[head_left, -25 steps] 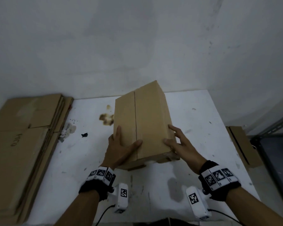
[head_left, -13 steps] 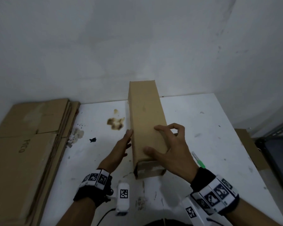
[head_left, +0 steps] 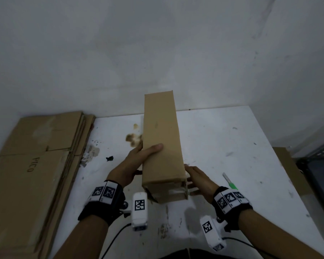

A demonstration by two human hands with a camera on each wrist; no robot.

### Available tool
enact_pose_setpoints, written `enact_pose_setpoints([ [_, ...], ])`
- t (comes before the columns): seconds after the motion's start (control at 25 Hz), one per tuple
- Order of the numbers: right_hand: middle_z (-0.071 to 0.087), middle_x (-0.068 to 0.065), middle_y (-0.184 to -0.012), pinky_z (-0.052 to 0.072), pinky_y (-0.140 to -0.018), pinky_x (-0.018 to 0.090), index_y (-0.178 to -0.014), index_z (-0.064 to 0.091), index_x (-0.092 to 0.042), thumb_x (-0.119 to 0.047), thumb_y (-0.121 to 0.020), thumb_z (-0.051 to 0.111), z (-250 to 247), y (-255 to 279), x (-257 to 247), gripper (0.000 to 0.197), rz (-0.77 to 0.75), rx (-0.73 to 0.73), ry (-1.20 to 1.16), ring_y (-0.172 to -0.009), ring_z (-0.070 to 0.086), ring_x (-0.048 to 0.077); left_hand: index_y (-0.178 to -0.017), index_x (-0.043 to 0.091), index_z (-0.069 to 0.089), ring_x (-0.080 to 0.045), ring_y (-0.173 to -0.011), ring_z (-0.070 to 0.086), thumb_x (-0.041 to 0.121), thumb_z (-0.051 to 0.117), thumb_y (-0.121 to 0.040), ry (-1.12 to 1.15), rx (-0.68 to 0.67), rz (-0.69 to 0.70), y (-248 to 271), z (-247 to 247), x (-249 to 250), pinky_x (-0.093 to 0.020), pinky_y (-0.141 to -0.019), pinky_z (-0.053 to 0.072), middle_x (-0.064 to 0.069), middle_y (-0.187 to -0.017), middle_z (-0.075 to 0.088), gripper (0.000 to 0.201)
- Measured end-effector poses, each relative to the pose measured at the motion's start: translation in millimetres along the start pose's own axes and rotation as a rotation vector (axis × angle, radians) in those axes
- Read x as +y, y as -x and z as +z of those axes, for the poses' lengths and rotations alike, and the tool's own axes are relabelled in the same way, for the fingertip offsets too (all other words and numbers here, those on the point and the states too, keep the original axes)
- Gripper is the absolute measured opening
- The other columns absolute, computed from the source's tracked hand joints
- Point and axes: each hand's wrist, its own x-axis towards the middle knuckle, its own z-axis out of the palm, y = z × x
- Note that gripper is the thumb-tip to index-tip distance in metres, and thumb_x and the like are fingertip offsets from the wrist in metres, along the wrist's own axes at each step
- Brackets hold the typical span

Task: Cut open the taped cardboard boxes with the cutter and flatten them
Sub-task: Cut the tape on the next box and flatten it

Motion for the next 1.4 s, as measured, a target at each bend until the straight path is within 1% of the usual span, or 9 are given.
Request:
enact_pose_setpoints([
  [0.12,0.058,0.009,-0.13,0.049,-0.095,0.047,-0.143,0.042,-0.026,-0.076,-0.087,0.047,3,-8,-1,0.075,0.036,-0.023,-0.036,-0.111,0.058,0.026,-0.126,0.018,0.059,-0.023,-0.097,0.073,0.05,0.074,-0.08,0.184,-0.037,-0.002,5,0,-4,-0.037,-0.082,0.057,-0.005,-0.108,0.076,0.058],
  [0.24,0.051,0.008,-0.138,0.048,-0.091,0.047,-0.144,0.04,-0.027,-0.084,-0.071,0.058,-1,-9,0,0.095,0.056,-0.016,-0.023,-0.117,0.053,0.029,-0.116,0.012,0.063,-0.027,-0.09,0.072,0.045,0.064,-0.082,0.255,-0.041,-0.006,10,-4,-10,-0.041,-0.081,0.056,-0.01,-0.098,0.077,0.048],
  [0.52,0.063,0.006,-0.124,0.056,-0.092,0.044,-0.127,0.055,-0.022,-0.065,-0.064,0.08,-44,3,9,0.081,-0.112,0.283,-0.051,-0.103,0.064,0.023,-0.125,0.007,0.063,-0.03,-0.104,0.07,0.038,0.055,-0.091,0.391,-0.065,-0.05,-6,-21,-47,-0.043,-0.087,0.054,-0.015,-0.12,0.07,0.046],
  [0.72,0.069,0.004,-0.096,0.058,-0.07,0.034,-0.107,0.054,-0.027,-0.055,-0.068,0.084,-60,11,13,0.057,-0.194,0.355,0.055,-0.085,0.068,0.019,-0.135,0.034,0.052,-0.012,-0.113,0.066,0.025,0.054,-0.102,-0.03,-0.072,-0.081,-19,-31,-80,-0.035,-0.094,0.051,0.008,-0.125,0.069,0.035],
  [0.84,0.067,0.004,-0.088,0.051,-0.06,0.029,-0.102,0.055,-0.024,-0.054,-0.077,0.078,-53,8,19,0.046,-0.258,0.369,0.128,-0.08,0.066,0.019,-0.123,0.028,0.062,-0.012,-0.106,0.066,0.014,0.046,-0.104,-0.128,0.041,-0.078,-23,-18,-88,-0.033,-0.087,0.053,0.005,-0.117,0.072,0.028],
  [0.96,0.068,0.006,-0.077,0.058,-0.069,0.043,-0.084,0.063,-0.021,-0.054,-0.088,0.065,-68,-5,31,0.033,-0.284,0.563,0.076,-0.072,0.066,0.025,-0.122,0.026,0.062,-0.019,-0.106,0.066,0.011,0.049,-0.102,-0.105,0.224,0.014,-37,-19,-91,-0.035,-0.083,0.056,-0.002,-0.116,0.071,0.028],
  [1.08,0.068,0.008,-0.084,0.052,-0.07,0.035,-0.087,0.06,-0.019,-0.041,-0.088,0.067,-107,-9,46,0.023,-0.161,0.644,0.31,-0.071,0.06,0.022,-0.128,0.03,0.057,-0.02,-0.116,0.059,0.011,0.053,-0.1,-0.214,0.378,0.203,-56,-24,-85,-0.038,-0.093,0.053,0.002,-0.127,0.062,0.034],
  [1.2,0.058,-0.002,-0.088,0.042,-0.065,0.028,-0.097,0.049,-0.019,-0.048,-0.083,0.074,-133,-1,63,0.041,-0.02,0.497,0.784,-0.08,0.058,0.02,-0.144,0.021,0.046,-0.012,-0.127,0.042,0.007,0.06,-0.096,-0.414,0.448,0.452,-67,-18,-61,-0.03,-0.105,0.038,0.005,-0.138,0.045,0.052],
  [1.4,0.059,0.001,-0.107,0.042,-0.072,0.027,-0.102,0.047,-0.023,-0.043,-0.083,0.075,-140,-4,80,0.039,0.015,0.413,0.9,-0.088,0.053,0.019,-0.15,0.019,0.039,-0.029,-0.153,0.011,0.02,0.063,-0.095,-0.886,0.287,0.521,-104,-11,-29,-0.044,-0.123,0.012,-0.011,-0.163,0.022,0.06],
])
